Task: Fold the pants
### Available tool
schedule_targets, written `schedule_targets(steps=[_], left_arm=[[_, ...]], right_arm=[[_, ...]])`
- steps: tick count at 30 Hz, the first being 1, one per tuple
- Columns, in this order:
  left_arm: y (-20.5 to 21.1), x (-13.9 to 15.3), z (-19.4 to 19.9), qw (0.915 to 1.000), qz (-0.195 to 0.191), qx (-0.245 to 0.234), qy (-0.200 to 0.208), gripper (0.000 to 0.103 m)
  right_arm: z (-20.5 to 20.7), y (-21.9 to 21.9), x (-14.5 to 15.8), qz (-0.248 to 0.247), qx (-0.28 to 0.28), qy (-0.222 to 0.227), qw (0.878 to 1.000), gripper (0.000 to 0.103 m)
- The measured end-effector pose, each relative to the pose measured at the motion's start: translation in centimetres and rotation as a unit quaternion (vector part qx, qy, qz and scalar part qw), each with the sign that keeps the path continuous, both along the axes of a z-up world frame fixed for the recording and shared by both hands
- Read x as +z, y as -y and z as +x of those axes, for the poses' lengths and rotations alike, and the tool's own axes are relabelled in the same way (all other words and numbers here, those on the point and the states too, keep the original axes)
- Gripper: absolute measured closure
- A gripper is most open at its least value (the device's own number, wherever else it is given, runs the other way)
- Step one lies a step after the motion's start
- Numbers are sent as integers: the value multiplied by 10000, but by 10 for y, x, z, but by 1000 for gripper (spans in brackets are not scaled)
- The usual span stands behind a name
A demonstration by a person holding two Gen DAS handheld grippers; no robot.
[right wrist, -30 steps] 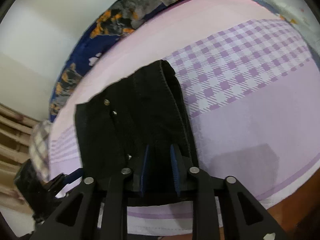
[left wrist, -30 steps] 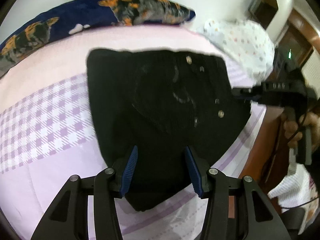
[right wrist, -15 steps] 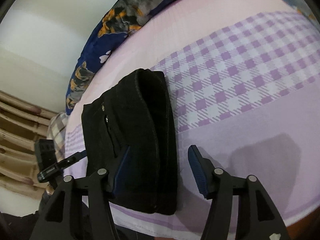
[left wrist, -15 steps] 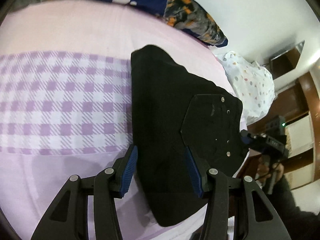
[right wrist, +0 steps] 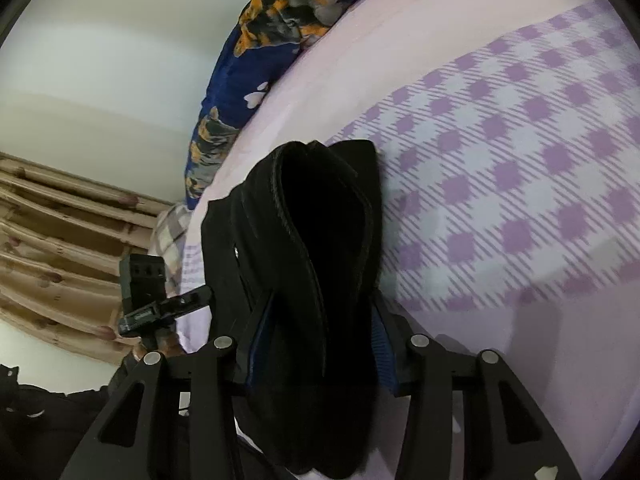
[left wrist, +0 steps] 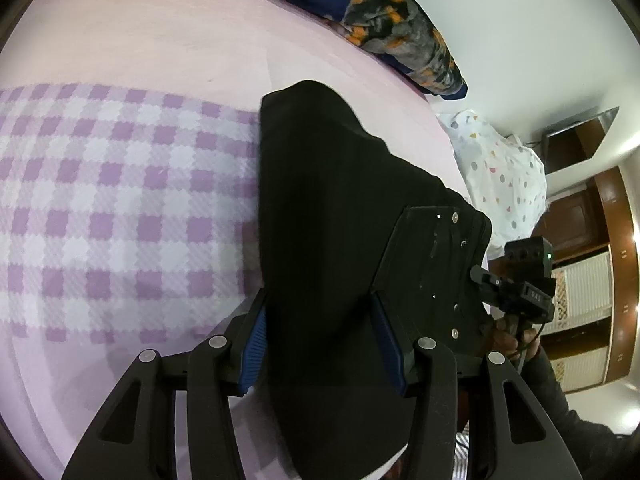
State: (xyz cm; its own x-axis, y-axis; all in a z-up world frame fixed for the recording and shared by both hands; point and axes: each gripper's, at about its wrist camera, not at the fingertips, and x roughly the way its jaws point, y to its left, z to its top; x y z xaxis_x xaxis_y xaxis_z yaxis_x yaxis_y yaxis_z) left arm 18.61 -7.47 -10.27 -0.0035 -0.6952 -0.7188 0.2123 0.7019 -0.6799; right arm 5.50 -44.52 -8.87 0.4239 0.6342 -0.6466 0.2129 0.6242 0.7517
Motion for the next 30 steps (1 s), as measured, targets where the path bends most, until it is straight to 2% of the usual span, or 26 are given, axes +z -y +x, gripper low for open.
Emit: schedule_targets(steps=[3,6,7,9,11,15,21,24,30], left_arm=[[6,1,0,9999,-44,-44,97,48],[8,1,-2,9998,-20,23,199,49],[9,2,-5,9996,94,19,278,54],[12,3,-7,9992,185,6,351,70],[15,5,-9,9988,247,30,423,77],[21,15,-14,9964,481,14,700,85],[15,40,-21,9946,459,42,929,90],[9,50,-25,9927,571,6,1063,90],[-28,61,-26,9914,613,214,1133,90]], right_arm=[[3,-4,-1,-32,-1,10,10000,64],[-3,-6,-4,-35,-286,-44,9996,71],[-7,-8,-3,-123,-383,-36,9992,73],[-9,-14,1,-217,-502,-15,9985,76],[-12,-20,8,-358,-650,2,9972,79],[-10,-30,22,-525,-880,-33,9947,81],[-5,-49,46,-718,-1021,13,9922,83],[0,-64,56,-696,-977,61,9928,83],[12,-103,60,-632,-790,77,9948,84]])
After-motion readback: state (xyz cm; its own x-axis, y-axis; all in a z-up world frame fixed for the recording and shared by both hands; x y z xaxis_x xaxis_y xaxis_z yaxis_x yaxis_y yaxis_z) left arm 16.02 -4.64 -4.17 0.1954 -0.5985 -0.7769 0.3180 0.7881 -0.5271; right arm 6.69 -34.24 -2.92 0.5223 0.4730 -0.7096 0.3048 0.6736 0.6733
